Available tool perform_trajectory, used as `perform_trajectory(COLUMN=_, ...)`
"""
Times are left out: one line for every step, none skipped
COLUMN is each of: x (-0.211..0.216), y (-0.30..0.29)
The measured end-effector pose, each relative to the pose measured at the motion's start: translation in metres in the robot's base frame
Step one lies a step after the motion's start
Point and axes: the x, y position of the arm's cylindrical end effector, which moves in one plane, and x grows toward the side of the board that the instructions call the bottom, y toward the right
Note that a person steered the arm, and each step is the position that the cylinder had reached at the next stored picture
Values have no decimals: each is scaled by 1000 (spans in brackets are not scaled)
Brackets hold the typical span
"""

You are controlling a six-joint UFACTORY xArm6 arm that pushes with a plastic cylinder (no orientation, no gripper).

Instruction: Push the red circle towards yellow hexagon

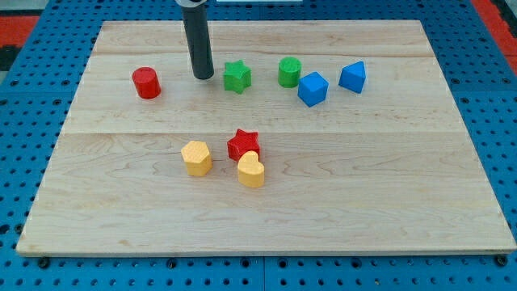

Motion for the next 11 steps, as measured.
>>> perform_trajectory(x=1, y=13)
perform_trajectory(x=6, y=66)
perform_trajectory(x=6, y=67)
perform_trajectory(x=1, y=24)
perform_trajectory(x=-10, y=-60)
perform_trajectory(x=-22, y=-91)
perform_trajectory(x=-24, y=-94)
perform_trajectory(x=-19, y=-98)
perform_trajectory(x=26, y=-102)
perform_trajectory(x=43, y=-102)
perform_trajectory(x=59, y=-102)
